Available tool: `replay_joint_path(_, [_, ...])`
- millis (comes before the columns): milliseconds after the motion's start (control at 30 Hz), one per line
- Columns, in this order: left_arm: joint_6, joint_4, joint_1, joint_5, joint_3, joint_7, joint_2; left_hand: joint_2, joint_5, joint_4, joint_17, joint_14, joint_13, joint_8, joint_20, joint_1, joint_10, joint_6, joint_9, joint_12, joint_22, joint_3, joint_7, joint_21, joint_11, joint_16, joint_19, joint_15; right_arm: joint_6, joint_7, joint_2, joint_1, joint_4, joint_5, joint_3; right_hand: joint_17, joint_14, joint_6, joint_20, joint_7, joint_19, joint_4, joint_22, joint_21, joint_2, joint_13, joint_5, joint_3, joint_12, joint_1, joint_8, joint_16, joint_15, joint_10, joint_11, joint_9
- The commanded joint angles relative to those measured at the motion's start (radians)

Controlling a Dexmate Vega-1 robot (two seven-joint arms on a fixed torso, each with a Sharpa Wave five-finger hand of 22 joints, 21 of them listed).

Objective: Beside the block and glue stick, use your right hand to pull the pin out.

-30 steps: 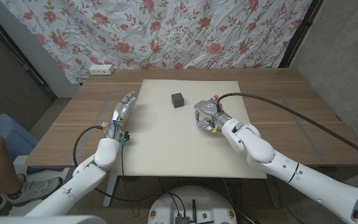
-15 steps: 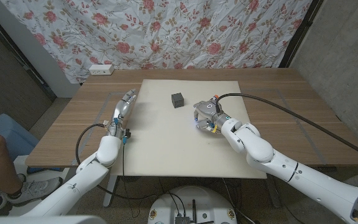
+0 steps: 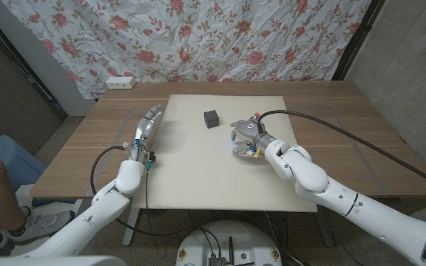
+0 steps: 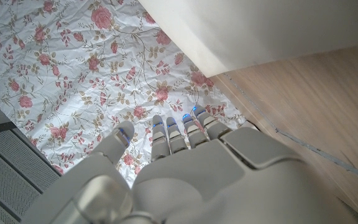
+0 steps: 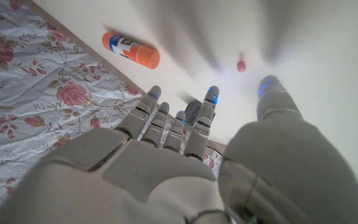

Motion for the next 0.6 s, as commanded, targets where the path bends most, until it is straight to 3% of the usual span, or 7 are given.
replay_joint_path(33, [-0.024,0.039,-0.028,-0.032,0.010,-0.042,-0.003,0.066,-0.001,-0.002,0.001,0.005,-0.001,0.003,-0.046,-0.007,-0.005,0.005,0.001,-0.003,0.002,0.002,0.001,-0.007,0.006,0.001,0.003,-0.006,0.002,0.025,-0.017,-0.012,-0.017,0.023,0.023,0.006,-0.019,-0.067,0.009,0.022,-0.018,0.009,0.004,-0.003,0.000,0.006,0.017,-0.015,0.004,-0.046,-0.034,-0.012,0.016,-0.024,0.018,-0.001])
replay_joint_path(200, [-0.011,0.035,-0.026,-0.071,0.006,-0.067,-0.004,0.066,-0.002,-0.002,0.002,-0.004,-0.001,-0.001,-0.044,-0.007,-0.019,-0.006,0.001,-0.008,0.002,0.000,0.001,-0.010,0.006,-0.001,-0.003,-0.001,0.026,-0.043,-0.037,-0.033,-0.014,0.081,0.054,0.008,-0.029,-0.130,0.021,0.048,-0.033,0.021,0.004,-0.003,0.010,0.007,0.020,-0.022,0.009,-0.082,-0.065,-0.016,0.033,-0.035,0.034,-0.002])
replay_joint_path(433, [-0.018,0.045,-0.022,-0.107,0.002,-0.081,-0.014,0.066,-0.002,-0.004,0.002,-0.011,-0.001,-0.004,-0.042,-0.007,-0.024,-0.016,0.001,-0.008,0.002,-0.003,0.001,-0.011,0.013,-0.002,-0.007,0.000,0.039,-0.082,-0.055,-0.050,-0.013,0.157,0.084,0.010,-0.041,-0.178,0.025,0.055,-0.047,0.032,0.004,-0.004,0.020,0.006,0.019,-0.028,0.012,-0.112,-0.090,-0.020,0.031,-0.037,0.035,-0.004])
replay_joint_path(533, [-0.009,0.038,-0.017,-0.121,-0.002,-0.089,-0.009,0.066,-0.002,-0.004,0.002,-0.013,-0.001,-0.003,-0.042,-0.007,-0.024,-0.017,0.001,-0.008,0.002,-0.004,0.000,-0.011,0.012,-0.002,-0.008,0.001,0.051,-0.102,-0.064,-0.056,-0.006,0.202,0.100,0.012,-0.054,-0.221,0.024,0.057,-0.057,0.042,0.004,-0.003,0.029,0.006,0.017,-0.033,0.013,-0.140,-0.110,-0.024,0.034,-0.047,0.054,-0.005])
replay_joint_path(600, [-0.016,0.041,-0.017,-0.131,-0.005,-0.097,-0.008,0.066,-0.003,0.002,0.005,-0.015,-0.001,-0.004,-0.041,-0.011,-0.024,-0.019,0.001,-0.007,0.002,-0.007,0.001,-0.011,0.011,-0.001,-0.008,0.002,0.061,-0.114,-0.071,-0.058,-0.002,0.230,0.109,0.012,-0.063,-0.265,0.025,0.040,-0.061,0.045,0.004,-0.002,0.033,0.006,0.015,-0.036,0.014,-0.154,-0.126,-0.027,0.033,-0.049,0.057,-0.007])
